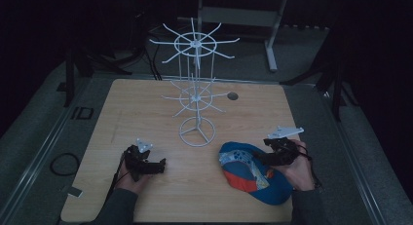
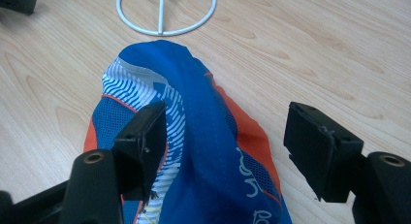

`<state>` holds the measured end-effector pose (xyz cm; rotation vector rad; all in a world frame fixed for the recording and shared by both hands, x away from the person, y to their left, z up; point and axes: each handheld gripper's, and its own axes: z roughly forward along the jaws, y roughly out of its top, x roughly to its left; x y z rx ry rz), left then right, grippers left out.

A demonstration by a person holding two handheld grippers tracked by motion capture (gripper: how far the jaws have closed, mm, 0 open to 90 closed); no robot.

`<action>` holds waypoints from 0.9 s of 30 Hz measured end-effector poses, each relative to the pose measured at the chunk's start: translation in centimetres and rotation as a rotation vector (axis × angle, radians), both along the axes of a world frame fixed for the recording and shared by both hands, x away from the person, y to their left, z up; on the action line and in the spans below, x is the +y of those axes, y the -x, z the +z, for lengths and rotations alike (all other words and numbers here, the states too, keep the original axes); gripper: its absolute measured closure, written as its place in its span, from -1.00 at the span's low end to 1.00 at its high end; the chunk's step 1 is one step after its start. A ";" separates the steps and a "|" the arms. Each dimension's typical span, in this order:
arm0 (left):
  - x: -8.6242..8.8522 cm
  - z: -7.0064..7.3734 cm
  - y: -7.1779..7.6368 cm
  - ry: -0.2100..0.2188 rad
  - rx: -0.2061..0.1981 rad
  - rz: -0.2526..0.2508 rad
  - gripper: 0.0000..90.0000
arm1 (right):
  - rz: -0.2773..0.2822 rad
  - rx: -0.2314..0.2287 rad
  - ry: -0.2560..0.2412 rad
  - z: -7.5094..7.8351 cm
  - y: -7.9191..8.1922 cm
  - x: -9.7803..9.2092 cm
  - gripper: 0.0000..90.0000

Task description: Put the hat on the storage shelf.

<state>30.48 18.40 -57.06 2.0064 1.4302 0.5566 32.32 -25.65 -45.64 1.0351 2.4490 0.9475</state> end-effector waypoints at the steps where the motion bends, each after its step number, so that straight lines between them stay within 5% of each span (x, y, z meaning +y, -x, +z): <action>1: 0.0 0.0 0.0 0.000 0.000 0.000 -1.00 | 0.000 0.000 0.000 0.0 0.0 0.0 -0.29; 27: 0.0 0.0 0.0 0.003 -0.001 0.001 -1.00 | 0.131 0.077 0.067 1.5 -2.2 2.2 -0.25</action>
